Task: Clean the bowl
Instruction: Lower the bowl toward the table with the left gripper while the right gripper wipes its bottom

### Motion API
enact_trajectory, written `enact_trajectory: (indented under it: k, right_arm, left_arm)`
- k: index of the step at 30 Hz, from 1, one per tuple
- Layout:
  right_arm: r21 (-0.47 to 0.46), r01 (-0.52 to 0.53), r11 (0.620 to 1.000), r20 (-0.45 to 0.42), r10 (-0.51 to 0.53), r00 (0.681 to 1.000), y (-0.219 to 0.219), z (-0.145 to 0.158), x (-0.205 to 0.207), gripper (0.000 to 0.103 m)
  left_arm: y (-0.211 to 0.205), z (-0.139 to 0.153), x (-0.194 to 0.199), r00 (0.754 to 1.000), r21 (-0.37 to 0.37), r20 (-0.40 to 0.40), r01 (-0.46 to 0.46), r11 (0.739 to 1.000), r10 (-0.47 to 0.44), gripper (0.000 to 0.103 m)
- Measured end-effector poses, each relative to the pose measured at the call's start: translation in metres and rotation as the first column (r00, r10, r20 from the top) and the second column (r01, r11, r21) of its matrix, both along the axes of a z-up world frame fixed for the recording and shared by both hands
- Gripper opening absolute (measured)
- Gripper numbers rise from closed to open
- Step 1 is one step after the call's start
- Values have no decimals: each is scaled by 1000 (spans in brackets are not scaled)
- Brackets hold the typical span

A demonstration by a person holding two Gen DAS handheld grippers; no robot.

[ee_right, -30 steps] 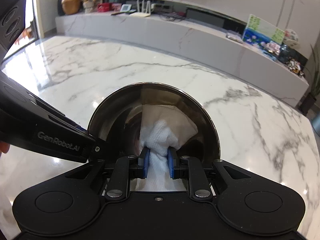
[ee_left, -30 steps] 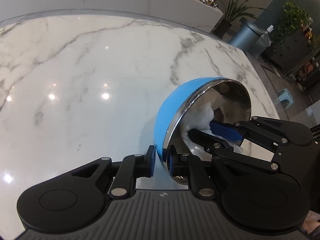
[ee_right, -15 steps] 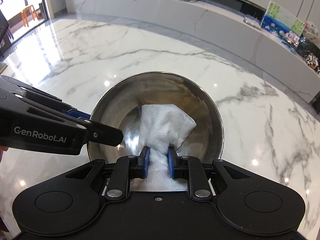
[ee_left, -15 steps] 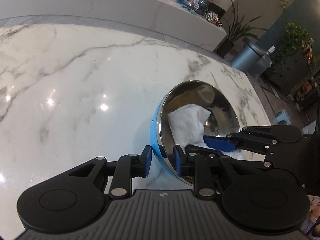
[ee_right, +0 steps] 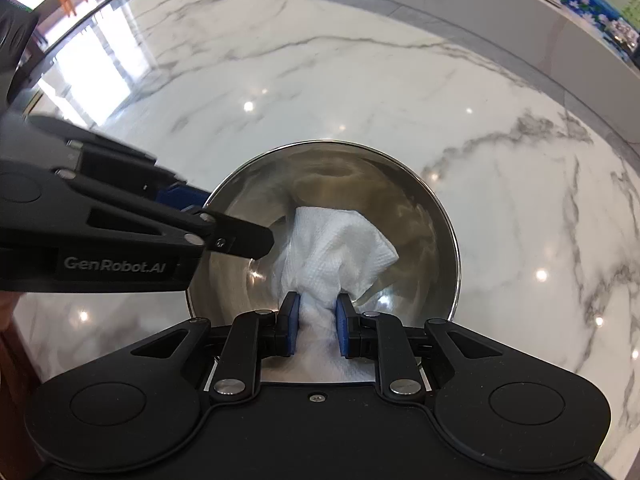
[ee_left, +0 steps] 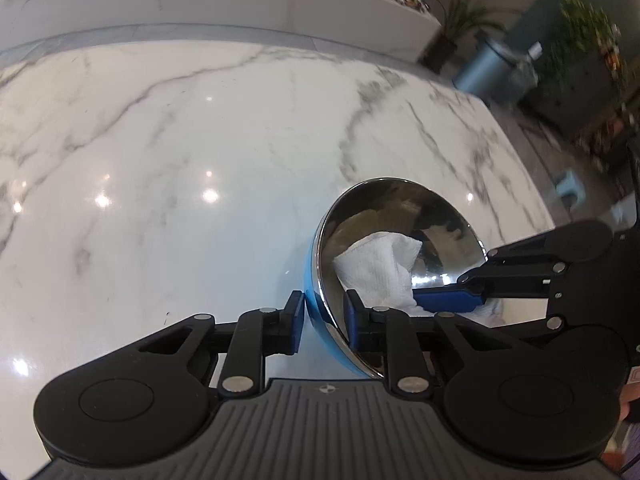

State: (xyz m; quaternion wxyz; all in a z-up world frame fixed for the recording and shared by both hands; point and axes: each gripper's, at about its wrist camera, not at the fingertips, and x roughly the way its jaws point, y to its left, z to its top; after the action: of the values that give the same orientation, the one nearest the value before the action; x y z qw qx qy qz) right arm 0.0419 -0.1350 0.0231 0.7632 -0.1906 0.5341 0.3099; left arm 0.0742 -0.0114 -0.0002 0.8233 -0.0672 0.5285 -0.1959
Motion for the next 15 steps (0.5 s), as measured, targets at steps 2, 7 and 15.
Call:
enact_trajectory:
  k: [2, 7, 15]
  right_arm:
    - [11, -19, 1000, 53, 18, 998, -2, 3, -13, 19]
    - [64, -1, 998, 186, -11, 983, -10, 14, -35, 27]
    - [118, -14, 993, 259, -17, 966, -8, 10, -44, 33]
  left_arm:
    - [-3, 1, -2, 1000, 27, 10, 10, 1000, -10, 11]
    - [-1, -1, -3, 1000, 44, 8, 3, 999, -3, 9]
    - [-2, 1, -2, 1000, 23, 12, -10, 1000, 10, 9]
